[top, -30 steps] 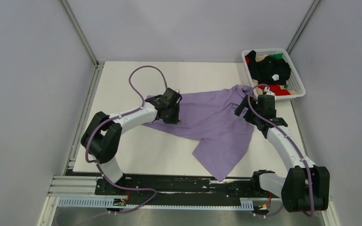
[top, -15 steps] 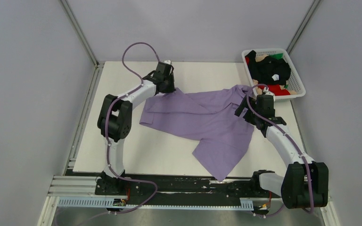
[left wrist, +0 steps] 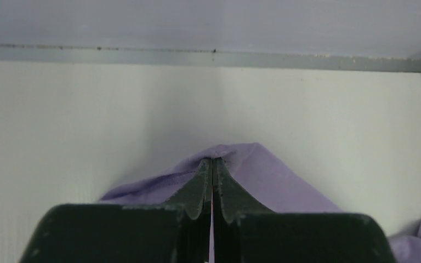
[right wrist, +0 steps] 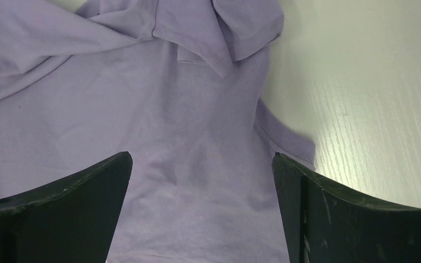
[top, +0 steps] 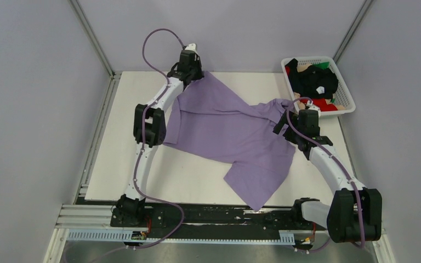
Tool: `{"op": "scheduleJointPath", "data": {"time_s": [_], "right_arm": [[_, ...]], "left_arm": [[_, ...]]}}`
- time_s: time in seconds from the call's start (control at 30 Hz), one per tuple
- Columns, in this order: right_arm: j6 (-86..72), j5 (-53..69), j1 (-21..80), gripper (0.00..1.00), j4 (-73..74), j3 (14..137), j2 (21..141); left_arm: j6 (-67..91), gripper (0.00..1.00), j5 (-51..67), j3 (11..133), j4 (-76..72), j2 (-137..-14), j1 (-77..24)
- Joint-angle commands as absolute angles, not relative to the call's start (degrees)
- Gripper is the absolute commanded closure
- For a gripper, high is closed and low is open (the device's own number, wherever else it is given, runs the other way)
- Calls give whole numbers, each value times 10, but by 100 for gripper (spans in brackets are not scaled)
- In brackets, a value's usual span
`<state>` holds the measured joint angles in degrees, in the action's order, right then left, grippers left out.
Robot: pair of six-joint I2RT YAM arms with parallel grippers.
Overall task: Fold and stack the t-shirts
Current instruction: Flatten out the tshirt
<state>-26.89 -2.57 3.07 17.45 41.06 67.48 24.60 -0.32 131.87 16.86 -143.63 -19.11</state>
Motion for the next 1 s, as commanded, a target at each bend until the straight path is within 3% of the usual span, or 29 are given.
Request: {"op": "scheduleJointPath", "data": {"time_s": [0.0,0.1,0.17,0.2,0.23,0.47,0.63,0.73,0.97], "right_arm": [[-262,-25,28,0,137,399,669],[-263,-22,29,0,133,392,659],[-264,-20,29,0,133,389,650],[-266,-19,28,0,133,388,645],[-268,-17,28,0,133,386,639],[-289,23,29,0,137,368,600],[-293,69,31,0,138,358,604],[-297,103,35,0,136,358,628],[-310,124,65,0,114,365,715]], "left_arm": [[215,100,-25,1433,136,-1492,-184],[199,100,-16,1469,116,-1511,-180],[187,35,2,1464,119,-1497,-179],[184,9,9,1457,129,-1476,-178],[180,5,8,1432,135,-1462,-178],[176,0,3,1235,285,-1234,-180],[190,0,28,943,308,-1054,-205],[201,0,24,808,306,-1003,-232],[227,0,64,706,299,-989,-260]]}}
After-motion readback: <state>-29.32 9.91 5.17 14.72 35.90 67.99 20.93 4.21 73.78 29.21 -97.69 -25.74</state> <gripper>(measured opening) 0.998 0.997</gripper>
